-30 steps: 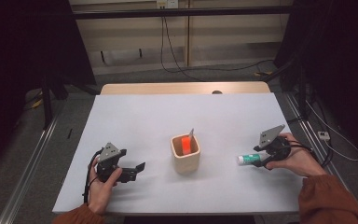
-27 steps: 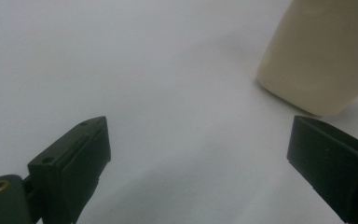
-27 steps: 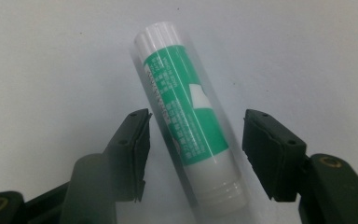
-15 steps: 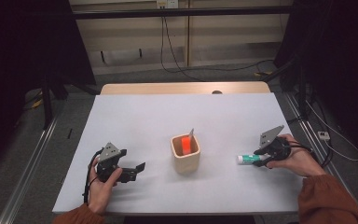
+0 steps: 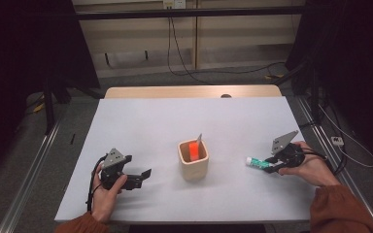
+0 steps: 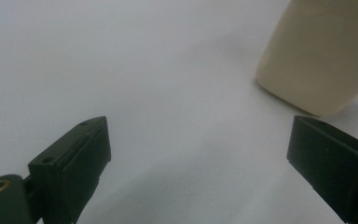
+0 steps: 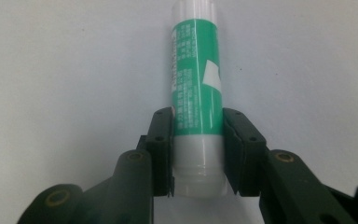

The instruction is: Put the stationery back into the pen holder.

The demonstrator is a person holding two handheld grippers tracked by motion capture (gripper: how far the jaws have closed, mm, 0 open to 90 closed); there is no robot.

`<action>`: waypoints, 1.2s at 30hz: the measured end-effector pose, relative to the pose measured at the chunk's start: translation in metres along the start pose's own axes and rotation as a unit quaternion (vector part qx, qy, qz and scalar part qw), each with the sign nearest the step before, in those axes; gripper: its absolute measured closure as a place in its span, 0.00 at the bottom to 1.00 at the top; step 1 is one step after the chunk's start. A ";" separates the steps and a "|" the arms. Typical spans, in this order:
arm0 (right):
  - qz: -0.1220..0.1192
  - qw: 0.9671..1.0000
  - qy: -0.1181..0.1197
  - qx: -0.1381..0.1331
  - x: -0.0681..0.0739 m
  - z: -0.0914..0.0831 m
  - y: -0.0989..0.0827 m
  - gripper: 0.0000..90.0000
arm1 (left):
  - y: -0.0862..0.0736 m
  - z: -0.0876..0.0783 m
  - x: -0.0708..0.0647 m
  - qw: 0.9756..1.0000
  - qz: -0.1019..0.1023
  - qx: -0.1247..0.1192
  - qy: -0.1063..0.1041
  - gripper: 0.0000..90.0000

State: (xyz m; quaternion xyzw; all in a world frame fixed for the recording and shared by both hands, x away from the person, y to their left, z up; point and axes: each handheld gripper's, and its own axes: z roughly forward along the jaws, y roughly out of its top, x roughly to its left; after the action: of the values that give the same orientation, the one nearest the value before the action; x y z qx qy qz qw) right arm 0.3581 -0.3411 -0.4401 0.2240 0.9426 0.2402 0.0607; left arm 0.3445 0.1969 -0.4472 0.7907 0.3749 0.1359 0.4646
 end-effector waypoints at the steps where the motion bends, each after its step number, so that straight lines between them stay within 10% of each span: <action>1: 0.003 1.000 -0.002 -0.003 0.000 0.000 -0.001 0.73 | 0.000 0.000 0.000 1.000 0.000 0.000 0.000 0.07; 16: 0.042 0.997 -0.013 -0.056 0.016 0.000 0.000 0.73 | 0.000 -0.001 0.000 1.000 -0.001 -0.002 0.001 0.07; 36: 0.050 0.992 0.052 -0.100 0.046 -0.011 0.035 0.74 | 0.003 -0.006 -0.005 1.000 0.007 -0.010 0.008 0.07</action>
State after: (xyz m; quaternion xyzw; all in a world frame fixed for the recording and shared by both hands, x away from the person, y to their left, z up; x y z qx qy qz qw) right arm 0.3280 -0.2979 -0.4139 0.2513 0.9031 0.3476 0.0214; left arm 0.3395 0.1964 -0.4406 0.7875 0.3712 0.1491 0.4688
